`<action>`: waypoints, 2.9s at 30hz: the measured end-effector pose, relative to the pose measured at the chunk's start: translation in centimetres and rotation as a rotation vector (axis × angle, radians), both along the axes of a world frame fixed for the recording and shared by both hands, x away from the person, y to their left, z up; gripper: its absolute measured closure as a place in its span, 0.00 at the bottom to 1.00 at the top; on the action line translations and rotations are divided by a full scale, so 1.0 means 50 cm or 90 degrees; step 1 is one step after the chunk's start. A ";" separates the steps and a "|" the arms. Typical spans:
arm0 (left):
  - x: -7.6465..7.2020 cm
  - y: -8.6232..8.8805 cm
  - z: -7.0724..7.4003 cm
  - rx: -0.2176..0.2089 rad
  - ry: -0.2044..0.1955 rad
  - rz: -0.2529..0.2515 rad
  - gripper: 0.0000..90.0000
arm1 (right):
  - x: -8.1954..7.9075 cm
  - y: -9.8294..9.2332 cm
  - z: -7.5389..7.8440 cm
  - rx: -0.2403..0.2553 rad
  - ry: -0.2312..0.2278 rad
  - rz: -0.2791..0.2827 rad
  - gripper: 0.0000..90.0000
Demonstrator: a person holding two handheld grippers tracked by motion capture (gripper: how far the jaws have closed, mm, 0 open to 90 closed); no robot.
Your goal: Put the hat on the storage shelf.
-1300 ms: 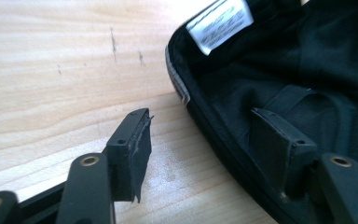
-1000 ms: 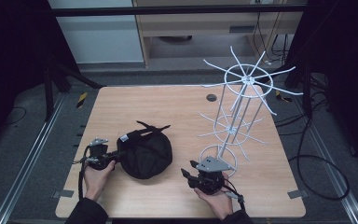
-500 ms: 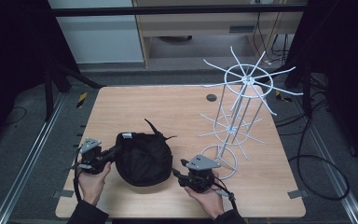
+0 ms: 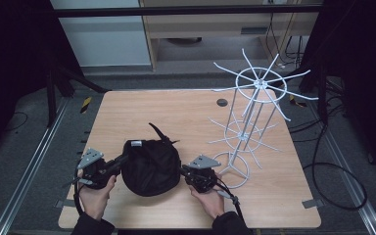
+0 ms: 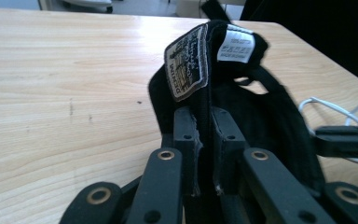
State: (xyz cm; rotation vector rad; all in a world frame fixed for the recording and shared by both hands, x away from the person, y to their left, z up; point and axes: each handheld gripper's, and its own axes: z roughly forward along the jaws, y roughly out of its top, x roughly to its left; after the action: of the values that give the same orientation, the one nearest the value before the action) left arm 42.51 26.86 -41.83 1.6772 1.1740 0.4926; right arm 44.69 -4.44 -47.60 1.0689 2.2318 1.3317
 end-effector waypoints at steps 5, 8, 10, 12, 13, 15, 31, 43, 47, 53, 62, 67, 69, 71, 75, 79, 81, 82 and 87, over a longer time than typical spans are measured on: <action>-0.021 -0.020 0.005 0.013 -0.019 -0.014 0.91 | 0.013 0.005 -0.011 -0.005 0.008 -0.009 0.92; -0.034 -0.038 0.006 0.026 -0.032 -0.024 0.91 | 0.013 0.005 -0.012 -0.003 0.013 -0.010 0.91; -0.043 -0.051 0.006 0.050 -0.046 -0.024 0.91 | 0.014 0.005 -0.013 -0.004 0.017 -0.007 0.88; -0.051 -0.059 0.007 0.072 -0.057 -0.019 0.92 | 0.015 0.001 -0.010 -0.017 0.011 -0.010 0.81; -0.053 -0.062 0.009 0.079 -0.061 -0.018 0.92 | 0.015 -0.002 -0.007 -0.015 0.007 -0.013 0.80; -0.053 -0.065 0.011 0.086 -0.062 -0.014 0.92 | 0.014 -0.011 0.008 -0.001 -0.007 -0.011 0.77; -0.031 -0.084 0.029 0.107 -0.050 -0.034 0.94 | -0.007 0.047 0.154 0.044 -0.148 0.071 0.64; -0.032 -0.089 0.027 0.084 -0.046 -0.082 0.89 | 0.012 0.089 0.144 -0.037 -0.143 0.101 0.89; -0.036 -0.078 0.009 0.089 -0.025 -0.084 0.66 | 0.015 0.084 0.142 -0.033 -0.147 0.088 0.90; -0.056 -0.054 -0.028 0.115 0.018 -0.084 0.56 | 0.024 0.071 0.152 -0.013 -0.150 0.043 0.91; -0.021 -0.047 -0.069 0.116 0.090 -0.059 0.69 | 0.027 0.086 0.171 0.000 -0.187 0.026 0.91; 0.004 -0.036 -0.079 0.107 0.100 -0.034 0.80 | 0.027 0.093 0.180 -0.001 -0.204 0.039 0.91; 0.012 -0.032 -0.079 0.112 0.089 -0.020 0.87 | 0.027 0.095 0.182 0.001 -0.210 0.052 0.91; 0.020 -0.026 -0.078 0.113 0.071 -0.002 0.90 | 0.024 0.095 0.184 0.005 -0.215 0.066 0.91; 0.041 -0.016 -0.080 0.100 0.044 0.022 0.92 | 0.016 0.088 0.187 0.015 -0.224 0.107 0.91; 0.059 -0.013 -0.091 0.092 0.040 0.020 0.92 | -0.001 0.078 0.177 0.015 -0.222 0.151 0.91; 0.064 -0.012 -0.096 0.096 0.039 0.015 0.92 | -0.012 0.074 0.165 0.013 -0.217 0.176 0.91; 0.068 -0.010 -0.099 0.093 0.041 0.011 0.91 | -0.018 0.073 0.158 0.007 -0.216 0.186 0.91; 0.081 -0.001 -0.112 0.083 0.060 -0.001 0.88 | -0.047 0.068 0.123 -0.017 -0.197 0.241 0.91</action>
State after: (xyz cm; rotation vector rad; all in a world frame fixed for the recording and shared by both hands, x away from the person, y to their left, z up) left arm 46.58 26.82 -47.45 1.8299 1.2308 0.5028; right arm 42.33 -1.02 -41.46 0.4020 2.2708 1.4879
